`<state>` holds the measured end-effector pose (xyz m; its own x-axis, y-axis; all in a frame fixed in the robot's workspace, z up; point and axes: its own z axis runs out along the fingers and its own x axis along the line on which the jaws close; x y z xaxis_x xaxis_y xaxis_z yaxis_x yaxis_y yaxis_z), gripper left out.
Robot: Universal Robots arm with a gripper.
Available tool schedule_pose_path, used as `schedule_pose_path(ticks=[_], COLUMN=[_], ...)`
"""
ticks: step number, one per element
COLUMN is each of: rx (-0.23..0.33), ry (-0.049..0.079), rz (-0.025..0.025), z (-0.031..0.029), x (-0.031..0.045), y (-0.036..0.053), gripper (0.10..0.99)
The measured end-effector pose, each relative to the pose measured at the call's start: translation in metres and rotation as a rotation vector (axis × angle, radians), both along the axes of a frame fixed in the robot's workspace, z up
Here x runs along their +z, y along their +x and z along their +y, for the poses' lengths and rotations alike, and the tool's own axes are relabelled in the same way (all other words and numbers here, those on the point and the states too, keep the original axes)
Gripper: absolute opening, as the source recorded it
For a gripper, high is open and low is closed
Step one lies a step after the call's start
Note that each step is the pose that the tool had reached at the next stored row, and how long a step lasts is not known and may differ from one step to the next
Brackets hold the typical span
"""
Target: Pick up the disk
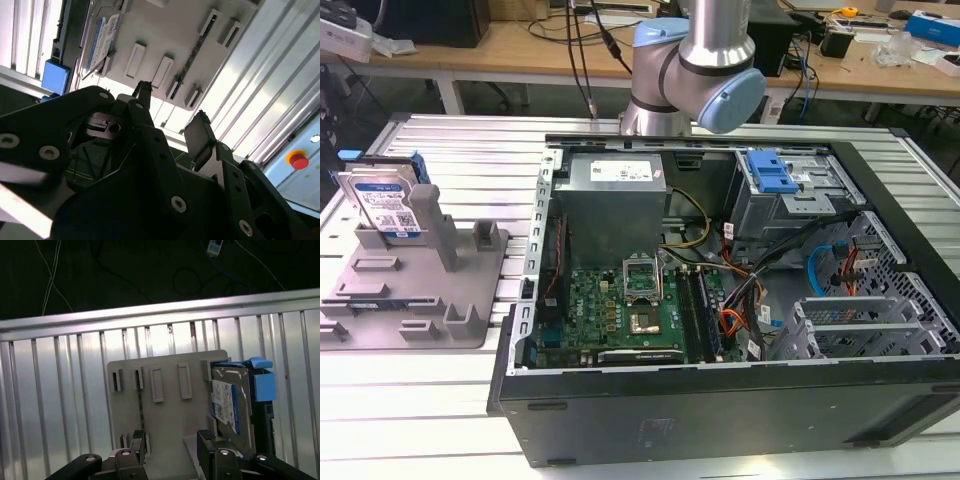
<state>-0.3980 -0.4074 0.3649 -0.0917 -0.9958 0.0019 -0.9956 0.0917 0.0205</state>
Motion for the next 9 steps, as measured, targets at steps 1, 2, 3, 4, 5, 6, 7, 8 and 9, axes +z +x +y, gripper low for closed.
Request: schedule_pose_path(ticks=[1, 2, 3, 4, 5, 6, 7, 8, 9], rx=[0.003, 0.004, 0.004, 0.004, 0.004, 0.004, 0.004, 0.005, 0.005], ry=[-0.004, -0.005, -0.005, -0.005, -0.005, -0.005, -0.005, -0.005, -0.005], rz=[-0.0003, -0.0002, -0.0001, 0.0, 0.0, 0.0, 0.0, 0.0, 0.0], z=[0.0001, 0.0, 0.0, 0.0, 0.0, 0.0001, 0.0, 0.0, 0.0], x=[-0.0002, -0.0001, -0.0001, 0.0, 0.0, 0.0, 0.0, 0.0, 0.0], y=[0.0, 0.0, 0.0, 0.0, 0.0001, 0.0001, 0.0001, 0.0001, 0.0001], gripper=[0.541, 0.541, 0.541, 0.541, 0.541, 0.541, 0.541, 0.541, 0.541])
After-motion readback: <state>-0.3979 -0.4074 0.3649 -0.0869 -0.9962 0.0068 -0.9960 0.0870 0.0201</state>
